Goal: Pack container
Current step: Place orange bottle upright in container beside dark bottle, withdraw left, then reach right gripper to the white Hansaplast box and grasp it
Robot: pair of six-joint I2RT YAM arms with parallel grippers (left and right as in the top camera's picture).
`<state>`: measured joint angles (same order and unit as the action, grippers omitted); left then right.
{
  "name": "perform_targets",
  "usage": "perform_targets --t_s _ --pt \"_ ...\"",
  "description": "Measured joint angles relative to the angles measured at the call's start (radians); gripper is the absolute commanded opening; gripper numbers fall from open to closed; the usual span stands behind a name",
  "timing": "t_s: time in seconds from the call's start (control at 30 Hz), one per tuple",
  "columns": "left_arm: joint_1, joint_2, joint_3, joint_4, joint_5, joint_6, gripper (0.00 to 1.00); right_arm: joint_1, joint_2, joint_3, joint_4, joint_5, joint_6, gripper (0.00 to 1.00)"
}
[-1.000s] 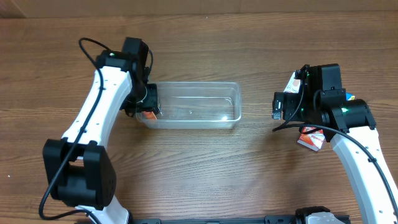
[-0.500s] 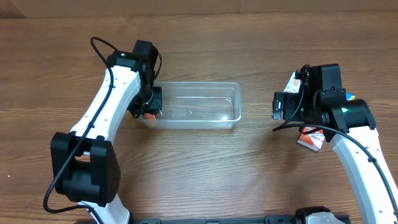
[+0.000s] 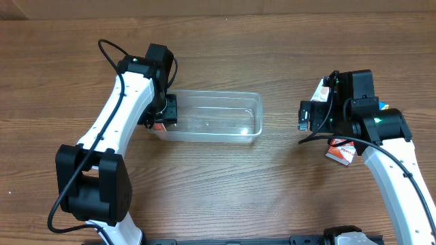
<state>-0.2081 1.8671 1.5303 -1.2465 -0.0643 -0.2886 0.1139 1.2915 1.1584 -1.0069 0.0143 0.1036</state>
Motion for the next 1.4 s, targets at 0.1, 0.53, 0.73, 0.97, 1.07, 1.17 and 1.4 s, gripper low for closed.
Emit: perform_targets --t_s 0.1,0.53,0.73,0.97,1.07,1.17,1.4 --pt "0.000 0.000 0.000 -0.018 0.001 0.000 0.55 0.000 0.000 0.000 0.000 0.000 0.000 1.00" --pt "0.000 -0.006 0.087 -0.085 0.000 -0.002 0.86 0.000 0.000 0.000 0.000 0.000 0.001 1.00" --pt "0.000 -0.065 0.259 -0.164 -0.060 -0.015 1.00 0.000 0.000 0.000 0.000 0.000 0.000 1.00" --pt "0.026 -0.301 0.292 -0.163 -0.104 -0.057 1.00 0.000 0.000 0.000 -0.003 0.042 0.023 1.00" --pt "0.111 -0.409 0.296 -0.161 -0.116 -0.071 1.00 0.000 0.000 0.000 -0.002 0.048 0.028 1.00" --pt "0.201 -0.465 0.298 -0.155 -0.112 -0.076 1.00 0.000 0.000 0.000 0.032 0.056 0.039 1.00" --pt "0.332 -0.467 0.288 -0.130 0.004 -0.010 1.00 -0.010 0.003 0.008 0.222 0.095 0.110 1.00"
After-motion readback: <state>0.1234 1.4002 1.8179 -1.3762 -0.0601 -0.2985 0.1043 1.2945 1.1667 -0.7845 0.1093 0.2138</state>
